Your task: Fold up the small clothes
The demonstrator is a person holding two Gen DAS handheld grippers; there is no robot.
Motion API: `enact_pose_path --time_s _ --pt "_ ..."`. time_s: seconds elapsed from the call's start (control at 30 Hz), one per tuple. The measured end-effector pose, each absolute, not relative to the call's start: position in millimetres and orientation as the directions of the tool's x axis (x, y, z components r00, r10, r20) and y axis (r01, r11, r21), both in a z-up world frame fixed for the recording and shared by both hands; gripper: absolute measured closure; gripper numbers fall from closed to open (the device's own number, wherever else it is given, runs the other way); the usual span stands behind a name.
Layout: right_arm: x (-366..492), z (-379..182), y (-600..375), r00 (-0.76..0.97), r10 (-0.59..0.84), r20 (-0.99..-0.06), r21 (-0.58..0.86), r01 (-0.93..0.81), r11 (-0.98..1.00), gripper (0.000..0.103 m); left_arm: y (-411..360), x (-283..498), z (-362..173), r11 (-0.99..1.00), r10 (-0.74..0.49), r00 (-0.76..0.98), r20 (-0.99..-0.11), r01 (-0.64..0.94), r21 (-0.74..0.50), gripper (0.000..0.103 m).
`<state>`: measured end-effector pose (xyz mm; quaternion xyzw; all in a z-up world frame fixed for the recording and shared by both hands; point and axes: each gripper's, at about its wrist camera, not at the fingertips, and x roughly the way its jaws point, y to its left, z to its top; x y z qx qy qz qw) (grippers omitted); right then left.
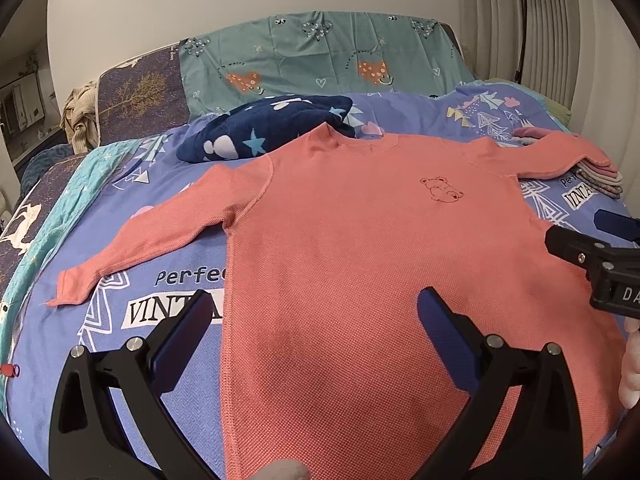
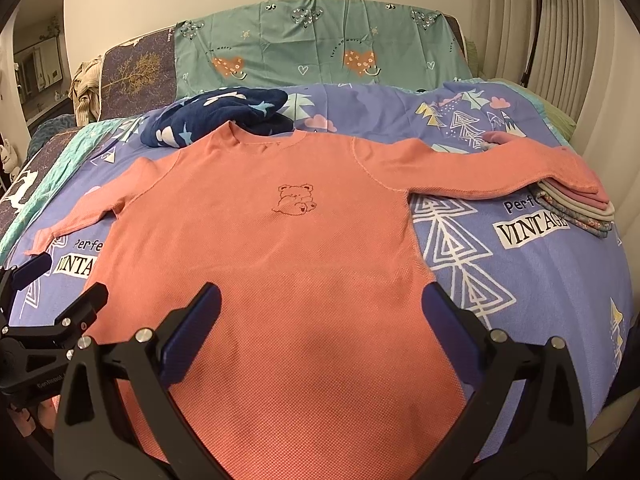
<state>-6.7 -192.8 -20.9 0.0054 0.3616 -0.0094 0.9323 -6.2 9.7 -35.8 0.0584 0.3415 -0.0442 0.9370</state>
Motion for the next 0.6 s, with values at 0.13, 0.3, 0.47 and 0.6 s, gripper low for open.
enact_pose_path --time_s 0.13,0.3,0.47,0.6 --pt "-5.6 -22.0 -191.7 0.736 -0.017 -0.677 0.002 0.024 1.000 0.002 8.4 -8.2 -35.2 0.987 -0.068 0.772 -0.632 0.146 0.073 0.001" --pt "-4.7 -22.9 -190.7 0.734 -0.015 -0.679 0.001 0.022 1.000 0.002 14.1 -8.9 -34.6 0.989 -0.086 0.778 -0.623 0.141 0.039 0.001" --pt "-3.6 -23.5 -189.1 0.731 -0.016 -0.682 -0.003 0.019 1.000 0.002 24.9 -7.0 -32.8 0.993 -0.092 0.779 -0.620 0.119 0.003 0.001" --pt "-2.5 -24.3 -185.5 0.727 -0.016 -0.687 -0.008 0.014 1.000 0.002 27.9 -6.9 -32.9 0.993 -0.088 0.780 -0.620 0.117 0.006 0.001"
